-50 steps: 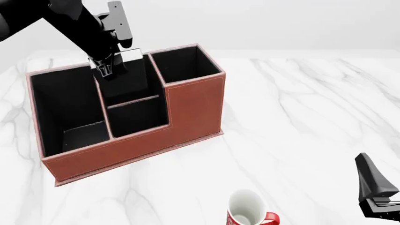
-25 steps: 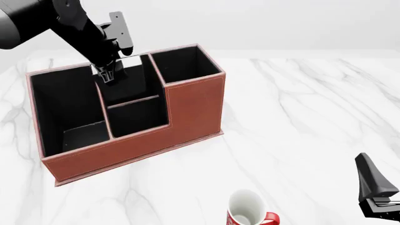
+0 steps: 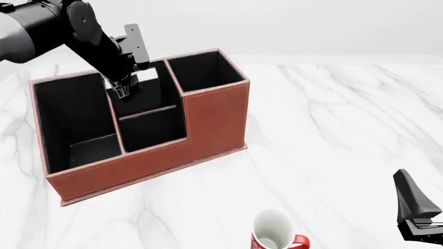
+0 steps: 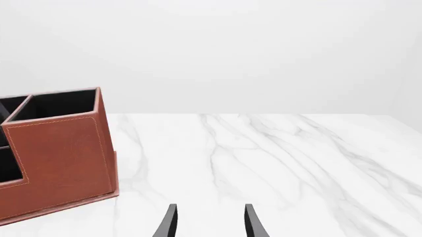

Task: Pick up the book and place it in the front compartment of the caddy.

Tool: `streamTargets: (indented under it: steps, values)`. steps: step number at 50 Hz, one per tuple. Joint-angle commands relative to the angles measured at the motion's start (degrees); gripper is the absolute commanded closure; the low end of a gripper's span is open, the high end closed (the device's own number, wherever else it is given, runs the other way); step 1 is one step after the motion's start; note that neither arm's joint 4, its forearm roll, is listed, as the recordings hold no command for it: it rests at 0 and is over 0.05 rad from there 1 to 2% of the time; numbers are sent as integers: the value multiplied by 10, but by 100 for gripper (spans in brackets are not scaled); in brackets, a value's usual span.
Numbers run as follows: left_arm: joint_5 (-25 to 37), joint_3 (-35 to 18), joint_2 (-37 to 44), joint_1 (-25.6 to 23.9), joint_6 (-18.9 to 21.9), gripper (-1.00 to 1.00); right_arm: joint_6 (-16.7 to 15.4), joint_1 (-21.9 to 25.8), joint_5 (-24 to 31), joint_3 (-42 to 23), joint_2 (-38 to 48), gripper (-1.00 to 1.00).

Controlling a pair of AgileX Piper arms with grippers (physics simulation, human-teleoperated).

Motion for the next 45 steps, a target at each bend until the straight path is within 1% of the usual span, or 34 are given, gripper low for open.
streamTargets:
  steps: [1,2,3,4,5,6,7,8,9,11,15,21,22,26,29,32,36,38,39,40,41,43,45]
  values:
    - [-7,-14,22,-8,-13,100,0,0,0,1,0,-100]
    - [-9,-14,22,-2,-7,100,0,0,0,1,0,-100]
    - [-13,-4,21,2,1,100,0,0,0,1,0,-100]
    - [-28,17,18,19,22,100,0,0,0,1,0,-100]
    - [-29,18,17,19,22,100,0,0,0,1,0,-100]
    - [-36,33,16,25,34,100,0,0,0,1,0,-100]
    - [-35,25,21,19,24,100,0,0,0,1,0,-100]
    - [-35,23,22,20,23,100,0,0,0,1,0,-100]
    - [-28,12,25,8,10,100,0,0,0,1,0,-100]
    - [-36,20,28,17,19,100,0,0,0,1,0,-100]
    - [-39,23,30,14,16,100,0,0,0,1,0,-100]
    - [-44,26,37,18,23,100,0,0,0,1,0,-100]
    - [-41,21,40,11,15,100,0,0,0,1,0,-100]
    - [-48,27,43,15,19,100,0,0,0,1,0,-100]
    - [-46,22,47,10,11,100,0,0,0,1,0,-100]
    - [-51,29,46,14,16,100,0,0,0,1,0,-100]
    - [-47,20,51,8,9,100,0,0,0,1,0,-100]
    - [-51,26,51,12,15,100,0,0,0,1,0,-100]
    - [-48,21,53,7,9,100,0,0,0,1,0,-100]
    - [-55,28,52,16,19,100,0,0,0,1,0,-100]
    - [-48,20,54,8,9,100,0,0,0,1,0,-100]
    - [-52,24,53,12,15,100,0,0,0,1,0,-100]
    - [-49,20,54,9,10,100,0,0,0,1,0,-100]
